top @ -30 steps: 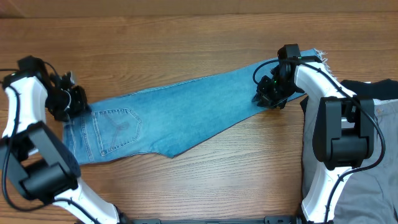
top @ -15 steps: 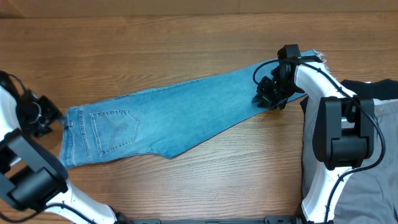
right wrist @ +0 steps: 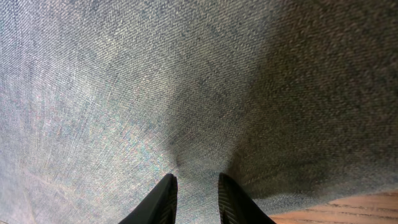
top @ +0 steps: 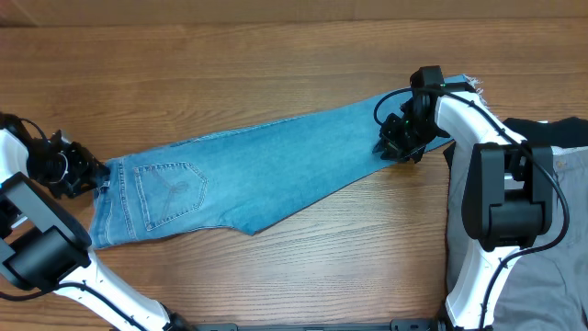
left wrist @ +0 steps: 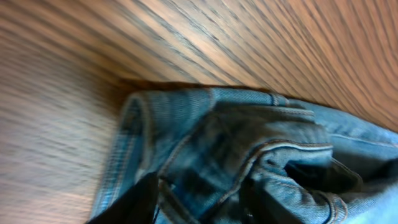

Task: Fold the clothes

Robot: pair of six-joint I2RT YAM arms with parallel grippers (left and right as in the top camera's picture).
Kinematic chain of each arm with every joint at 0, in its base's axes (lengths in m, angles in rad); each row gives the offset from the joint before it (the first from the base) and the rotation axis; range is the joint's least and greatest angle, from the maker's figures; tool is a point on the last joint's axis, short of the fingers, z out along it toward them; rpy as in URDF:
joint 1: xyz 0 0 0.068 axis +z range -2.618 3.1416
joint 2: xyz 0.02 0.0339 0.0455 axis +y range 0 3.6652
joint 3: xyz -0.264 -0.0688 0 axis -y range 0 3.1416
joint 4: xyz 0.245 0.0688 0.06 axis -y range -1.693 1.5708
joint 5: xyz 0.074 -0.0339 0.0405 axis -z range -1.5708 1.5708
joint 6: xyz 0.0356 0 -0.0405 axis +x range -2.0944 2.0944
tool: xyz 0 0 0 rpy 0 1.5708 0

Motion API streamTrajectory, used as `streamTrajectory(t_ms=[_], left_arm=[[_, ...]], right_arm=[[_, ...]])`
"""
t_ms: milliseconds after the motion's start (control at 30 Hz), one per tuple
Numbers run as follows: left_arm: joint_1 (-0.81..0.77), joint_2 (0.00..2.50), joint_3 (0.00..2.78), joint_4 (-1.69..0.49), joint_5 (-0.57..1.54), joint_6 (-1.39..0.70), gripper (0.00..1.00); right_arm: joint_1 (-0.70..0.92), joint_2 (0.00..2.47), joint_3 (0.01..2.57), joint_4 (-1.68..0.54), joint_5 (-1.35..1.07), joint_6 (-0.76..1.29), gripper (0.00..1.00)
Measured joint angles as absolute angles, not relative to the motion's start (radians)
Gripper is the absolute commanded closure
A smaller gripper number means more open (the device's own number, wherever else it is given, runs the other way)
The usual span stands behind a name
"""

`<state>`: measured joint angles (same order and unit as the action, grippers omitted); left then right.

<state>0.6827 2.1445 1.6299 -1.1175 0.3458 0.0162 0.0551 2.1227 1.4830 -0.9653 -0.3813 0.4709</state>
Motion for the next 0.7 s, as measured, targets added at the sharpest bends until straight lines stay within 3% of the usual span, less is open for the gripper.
streamTrajectory(t_ms=[167,400,700], left_arm=[[0.684,2.152,1.630,-1.149,0.457,0.085,0.73],[0.688,2.161,1.631,-1.293,0.707,0.257,0.96],[0.729,2.150,1.631,-1.321,0.732,0.279,0.96]], right_arm=[[0.055,2.123,1.483,-0.968,-0.378,0.471,0.74],[0.055,2.123,1.484,-0.969,-0.376,0.471,0.74],[0.055,2.123,1.484,-0.970,-0.376,0.471,0.74]])
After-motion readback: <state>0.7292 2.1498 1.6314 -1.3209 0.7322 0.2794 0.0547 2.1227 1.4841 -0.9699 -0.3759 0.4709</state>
